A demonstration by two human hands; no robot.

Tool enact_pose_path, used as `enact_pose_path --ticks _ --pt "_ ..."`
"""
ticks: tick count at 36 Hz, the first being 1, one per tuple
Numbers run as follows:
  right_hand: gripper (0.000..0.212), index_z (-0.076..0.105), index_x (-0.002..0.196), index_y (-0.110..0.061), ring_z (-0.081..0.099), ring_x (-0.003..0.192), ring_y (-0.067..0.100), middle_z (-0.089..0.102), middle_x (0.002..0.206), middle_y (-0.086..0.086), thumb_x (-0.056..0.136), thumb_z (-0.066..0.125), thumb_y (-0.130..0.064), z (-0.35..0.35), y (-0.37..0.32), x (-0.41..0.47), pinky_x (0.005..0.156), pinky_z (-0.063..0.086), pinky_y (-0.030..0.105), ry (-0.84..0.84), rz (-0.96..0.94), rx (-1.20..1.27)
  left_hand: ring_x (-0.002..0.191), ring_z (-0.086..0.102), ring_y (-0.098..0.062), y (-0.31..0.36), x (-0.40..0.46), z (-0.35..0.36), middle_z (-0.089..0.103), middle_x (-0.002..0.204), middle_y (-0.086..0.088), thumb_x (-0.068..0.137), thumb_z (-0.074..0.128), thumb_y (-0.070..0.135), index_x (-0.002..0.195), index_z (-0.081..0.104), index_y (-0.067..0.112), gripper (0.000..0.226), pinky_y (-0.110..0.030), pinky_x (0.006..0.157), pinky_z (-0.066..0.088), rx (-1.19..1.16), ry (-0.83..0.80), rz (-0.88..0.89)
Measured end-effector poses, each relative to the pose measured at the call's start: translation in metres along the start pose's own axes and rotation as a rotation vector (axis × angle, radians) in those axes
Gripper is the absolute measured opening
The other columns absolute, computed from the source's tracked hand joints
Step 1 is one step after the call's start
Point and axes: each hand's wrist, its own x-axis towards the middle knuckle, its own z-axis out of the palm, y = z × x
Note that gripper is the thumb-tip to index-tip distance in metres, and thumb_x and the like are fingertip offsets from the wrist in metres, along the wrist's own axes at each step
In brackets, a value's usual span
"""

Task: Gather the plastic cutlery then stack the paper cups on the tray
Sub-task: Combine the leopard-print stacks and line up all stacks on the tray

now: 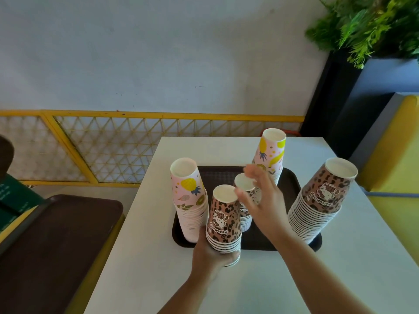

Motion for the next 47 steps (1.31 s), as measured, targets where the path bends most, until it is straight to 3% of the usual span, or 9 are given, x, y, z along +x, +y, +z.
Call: enact_pose_path --ticks 5,7,10,16,20,28,33,37,47 --pt "0.064 0.045 0.127 -0.028 0.052 0.113 0.002 0.055 0.124 -0.011 0.071 0.074 -0.041 0.006 -0.003 -0.016 0.094 0.042 0.018 -0.171 0.046 0.013 0.091 0.059 0.013 0.005 -0.002 0.003 0.064 0.102 0.018 0.031 0.08 0.045 0.105 0.047 0.041 0.081 -0.002 0.07 0.044 -0.016 0.005 0.027" --pt "0.063 0.048 0.126 -0.029 0.052 0.108 -0.001 0.057 0.116 -0.014 0.07 0.076 -0.037 0.007 -0.004 -0.018 0.089 0.04 0.008 -0.18 0.04 0.016 0.088 0.056 0.019 0.007 -0.004 0.003 0.063 0.099 0.022 0.031 0.078 0.046 0.108 0.046 0.039 0.083 0.0 0.069 0.043 -0.015 0.002 0.033" --pt "0.054 0.052 0.118 -0.031 0.053 0.096 -0.009 0.058 0.104 -0.02 0.07 0.077 -0.031 0.007 -0.005 -0.02 0.08 0.037 -0.002 -0.155 0.019 0.02 0.084 0.055 0.02 0.008 -0.006 0.004 0.06 0.096 0.025 0.029 0.075 0.05 0.102 0.046 0.04 0.08 -0.001 0.068 0.043 0.003 0.011 0.025" --pt "0.052 0.054 0.118 -0.024 0.058 0.095 0.0 0.063 0.105 -0.009 0.072 0.076 -0.03 0.006 -0.006 -0.019 0.075 0.042 0.0 -0.091 0.04 0.04 0.096 0.062 0.004 0.005 -0.007 0.004 0.066 0.105 0.017 0.035 0.08 0.047 0.105 0.049 0.038 0.077 -0.016 0.081 0.049 0.008 0.016 0.064" --pt "0.047 0.056 0.115 -0.023 0.058 0.093 -0.008 0.064 0.1 -0.013 0.073 0.074 -0.028 0.003 -0.011 -0.013 0.075 0.045 0.004 -0.051 0.054 0.091 0.1 0.061 0.003 0.002 -0.006 0.002 0.066 0.109 0.017 0.037 0.082 0.046 0.116 0.048 0.036 0.086 -0.015 0.084 0.049 0.003 0.004 0.077" --pt "0.027 0.057 0.103 -0.029 0.062 0.086 -0.004 0.067 0.091 -0.014 0.078 0.067 -0.031 -0.011 -0.018 0.01 0.072 0.05 0.014 0.089 0.111 0.218 0.09 0.062 0.003 -0.001 -0.006 0.0 0.067 0.096 0.016 0.031 0.079 0.05 0.105 0.049 0.037 0.081 -0.008 0.07 0.047 0.026 0.003 0.006" --pt "0.039 0.058 0.116 -0.014 0.066 0.092 0.01 0.069 0.098 -0.001 0.082 0.065 -0.031 -0.02 -0.015 0.032 0.077 0.055 0.031 0.258 0.112 0.301 0.089 0.061 0.006 -0.001 -0.004 -0.001 0.065 0.095 0.02 0.03 0.078 0.05 0.1 0.048 0.039 0.077 -0.007 0.071 0.046 0.023 0.012 -0.003" --pt "0.046 0.053 0.12 -0.018 0.06 0.102 0.008 0.062 0.11 -0.005 0.079 0.068 -0.032 -0.024 -0.012 0.045 0.085 0.054 0.031 0.365 0.044 0.204 0.09 0.058 0.006 0.003 -0.004 -0.001 0.062 0.098 0.019 0.03 0.075 0.054 0.107 0.045 0.036 0.085 -0.002 0.07 0.043 0.041 0.018 0.013" --pt "0.061 0.048 0.128 -0.02 0.056 0.11 0.015 0.059 0.122 -0.001 0.074 0.075 -0.031 -0.004 0.018 0.03 0.089 0.048 0.032 0.193 0.071 -0.07 0.088 0.058 0.015 0.002 0.0 -0.001 0.063 0.097 0.023 0.033 0.078 0.051 0.101 0.047 0.041 0.075 0.0 0.071 0.043 0.023 0.038 0.02"
